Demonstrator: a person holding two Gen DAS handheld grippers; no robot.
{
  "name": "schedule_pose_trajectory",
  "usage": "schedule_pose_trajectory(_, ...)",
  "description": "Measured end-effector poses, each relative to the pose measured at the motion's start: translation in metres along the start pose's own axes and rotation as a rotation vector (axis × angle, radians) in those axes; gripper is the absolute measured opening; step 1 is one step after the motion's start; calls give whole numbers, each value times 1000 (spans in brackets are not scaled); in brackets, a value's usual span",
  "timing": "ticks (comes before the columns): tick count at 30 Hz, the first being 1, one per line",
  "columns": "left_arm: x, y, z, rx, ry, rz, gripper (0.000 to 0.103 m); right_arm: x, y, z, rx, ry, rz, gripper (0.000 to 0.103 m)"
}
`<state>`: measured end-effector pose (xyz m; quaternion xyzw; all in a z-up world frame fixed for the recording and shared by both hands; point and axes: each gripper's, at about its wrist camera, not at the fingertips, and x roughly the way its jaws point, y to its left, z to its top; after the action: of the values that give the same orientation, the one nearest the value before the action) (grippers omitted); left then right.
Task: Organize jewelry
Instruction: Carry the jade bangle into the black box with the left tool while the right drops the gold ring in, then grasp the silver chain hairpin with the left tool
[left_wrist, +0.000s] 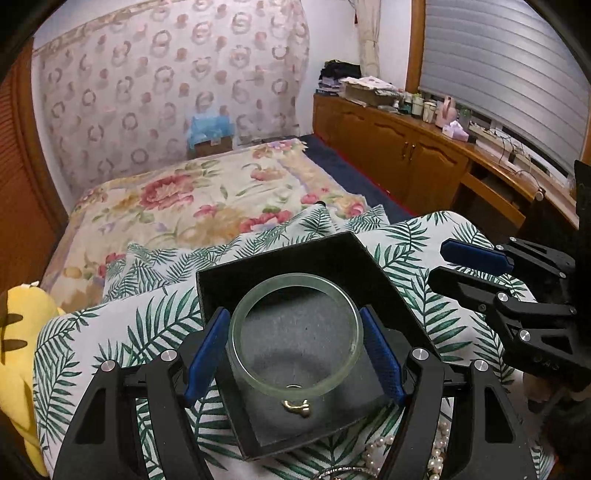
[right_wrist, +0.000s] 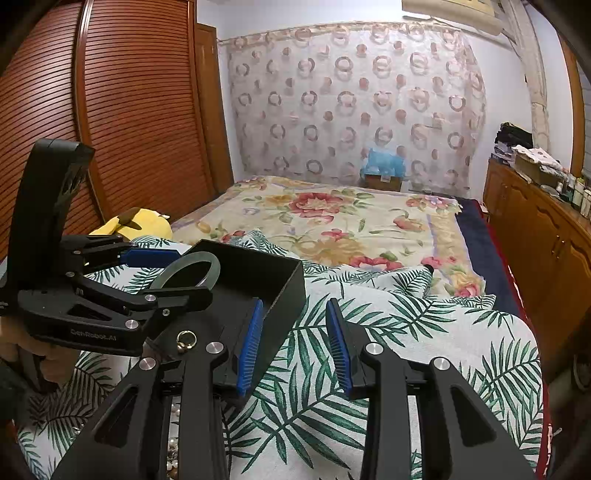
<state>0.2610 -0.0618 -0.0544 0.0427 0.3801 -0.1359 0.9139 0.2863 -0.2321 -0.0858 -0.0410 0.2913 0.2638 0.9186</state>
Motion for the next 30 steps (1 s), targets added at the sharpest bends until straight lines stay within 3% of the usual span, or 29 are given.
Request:
schedule_pose_trajectory(4,-3,3,0,-21,-16,-14,75,-2,-1,0,6,0,-14,38)
schedule_pose_trajectory(17,-65,11,-43,-52,-70,-20,75,-32,25,10,-79,-33,-48,38)
schedule_pose_trajectory(30,-101,4,-103,-59,-63,-68,75,-68,50,-40,-20,20,-82,38)
